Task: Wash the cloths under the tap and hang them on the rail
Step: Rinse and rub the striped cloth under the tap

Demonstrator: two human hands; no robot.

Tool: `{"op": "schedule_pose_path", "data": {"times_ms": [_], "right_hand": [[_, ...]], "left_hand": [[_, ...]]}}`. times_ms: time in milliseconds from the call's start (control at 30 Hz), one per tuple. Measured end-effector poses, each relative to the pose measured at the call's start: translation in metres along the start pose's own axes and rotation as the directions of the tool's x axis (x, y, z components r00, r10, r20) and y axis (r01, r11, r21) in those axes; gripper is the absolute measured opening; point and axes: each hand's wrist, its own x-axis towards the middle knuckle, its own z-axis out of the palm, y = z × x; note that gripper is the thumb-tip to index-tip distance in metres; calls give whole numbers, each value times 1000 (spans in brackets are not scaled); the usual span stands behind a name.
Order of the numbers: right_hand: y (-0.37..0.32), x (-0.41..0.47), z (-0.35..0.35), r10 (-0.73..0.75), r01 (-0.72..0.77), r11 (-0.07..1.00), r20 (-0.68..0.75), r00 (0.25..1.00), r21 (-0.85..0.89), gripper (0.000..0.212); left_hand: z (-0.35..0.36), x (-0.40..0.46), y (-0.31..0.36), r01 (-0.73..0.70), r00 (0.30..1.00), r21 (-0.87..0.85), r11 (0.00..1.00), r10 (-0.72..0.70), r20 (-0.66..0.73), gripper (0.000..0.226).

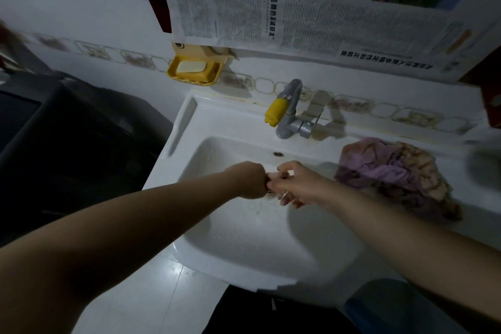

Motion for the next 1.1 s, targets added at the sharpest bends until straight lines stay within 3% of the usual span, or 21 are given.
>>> {"op": "schedule_pose_path", "data": {"times_ms": [67, 133, 167, 200, 267, 333, 433, 500, 567, 667, 767, 833, 867, 933, 967, 1000, 1100], "right_hand": [[13, -9, 13, -166, 165, 986, -197, 966, -21, 63], [34, -18, 24, -457, 367, 877, -302, 836, -312, 79], [44, -19, 25, -608, 401, 741, -283, 742, -539, 82], [52, -16, 24, -756, 402, 531, -203, 622, -746, 84], [60, -4, 20, -920, 317, 154, -19, 391, -936, 80], [47, 3, 19, -974, 306, 29, 42, 223, -952, 65], [16, -2, 20, -995, 515, -74, 96, 15, -854, 36], [2, -6, 18, -984, 563, -163, 173, -36, -810, 22], [-4, -5, 13, -948, 497, -285, 317, -20, -820, 14], [-8, -10, 9, -846, 404, -449, 524, 94, -797, 14], [-10, -17, 5, -787, 314, -408, 505, 354, -857, 31], [-14, -21, 7, -728, 161, -335, 364, 581, -928, 28], [-17, -21, 10, -705, 97, -323, 308, 639, -941, 26], [-25, -22, 16, -625, 79, -202, 191, 757, -976, 22], [-27, -22, 20, -560, 56, -98, 102, 822, -994, 20], [-29, -23, 21, -479, 26, 18, 15, 878, -999, 20], [-23, -22, 21, -344, 10, 384, -133, 930, -923, 12]], "left_hand": [[-1, -3, -11, 166, 962, -367, 915, -67, 266, 27], [-7, -13, -18, 276, 895, -594, 756, 22, 445, 26], [-10, -18, -20, 284, 871, -664, 692, 104, 481, 26], [-13, -22, -22, 276, 850, -718, 639, 186, 493, 27], [-15, -28, -24, 261, 776, -795, 547, 371, 510, 29], [-14, -32, -22, 291, 632, -844, 450, 572, 523, 21], [-11, -36, -17, 348, 388, -860, 373, 778, 495, 25], [-10, -39, -17, 341, 330, -860, 379, 809, 487, 36], [-8, -45, -18, 309, 381, -858, 410, 773, 507, 31], [0, -52, -21, 240, 587, -838, 490, 614, 527, 38], [2, -54, -18, 240, 756, -846, 477, 455, 471, 34], [1, -54, -9, 219, 876, -814, 538, 259, 407, 23], [0, -54, -2, 192, 930, -780, 595, 142, 338, 17], [2, -50, 10, 103, 992, -654, 749, -28, 124, 5], [4, -47, 13, 56, 998, -560, 826, -70, -3, 16], [6, -44, 15, 26, 990, -453, 891, -85, -111, 26], [4, -42, 15, -48, 945, -82, 996, 19, -328, 29]]}}
